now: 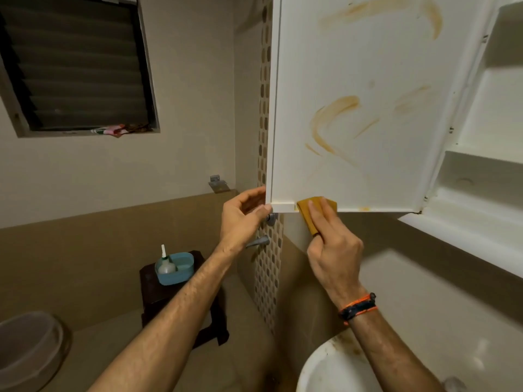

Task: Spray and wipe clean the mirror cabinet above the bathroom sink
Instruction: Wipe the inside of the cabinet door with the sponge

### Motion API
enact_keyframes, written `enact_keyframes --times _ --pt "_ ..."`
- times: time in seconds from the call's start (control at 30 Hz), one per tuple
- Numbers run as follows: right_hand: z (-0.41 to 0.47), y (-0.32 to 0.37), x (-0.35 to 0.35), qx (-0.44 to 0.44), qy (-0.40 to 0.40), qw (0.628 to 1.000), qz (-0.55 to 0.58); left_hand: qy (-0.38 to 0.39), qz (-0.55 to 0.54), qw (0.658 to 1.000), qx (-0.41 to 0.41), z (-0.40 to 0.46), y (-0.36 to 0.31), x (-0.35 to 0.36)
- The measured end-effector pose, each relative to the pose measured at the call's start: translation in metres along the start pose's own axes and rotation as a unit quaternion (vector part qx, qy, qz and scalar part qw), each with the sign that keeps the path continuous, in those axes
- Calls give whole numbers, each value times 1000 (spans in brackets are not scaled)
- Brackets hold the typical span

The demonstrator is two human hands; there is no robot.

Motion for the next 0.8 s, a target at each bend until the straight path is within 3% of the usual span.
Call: enact_keyframes --times 0.2,0.33,0.57,0.8 --pt "13 18 8 -48 5 997 -65 -11 -7 1000 -13 -7 9 14" --pt "11 41 38 -95 71 988 -103 -35 -19 999 -15 -9 12 16" --pt "5 18 31 -86 99 982 -135 -59 -10 998 -20 -11 16 14" --pt "20 -6 4 -46 130 959 -248 -75 -54 996 -20 -18 14 16"
Point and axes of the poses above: each hand's wrist, its own z-axis towards the middle knuckle, its own x-axis out of the palm, y = z × x, the point moved 9 cm from there along z, towards the middle knuckle
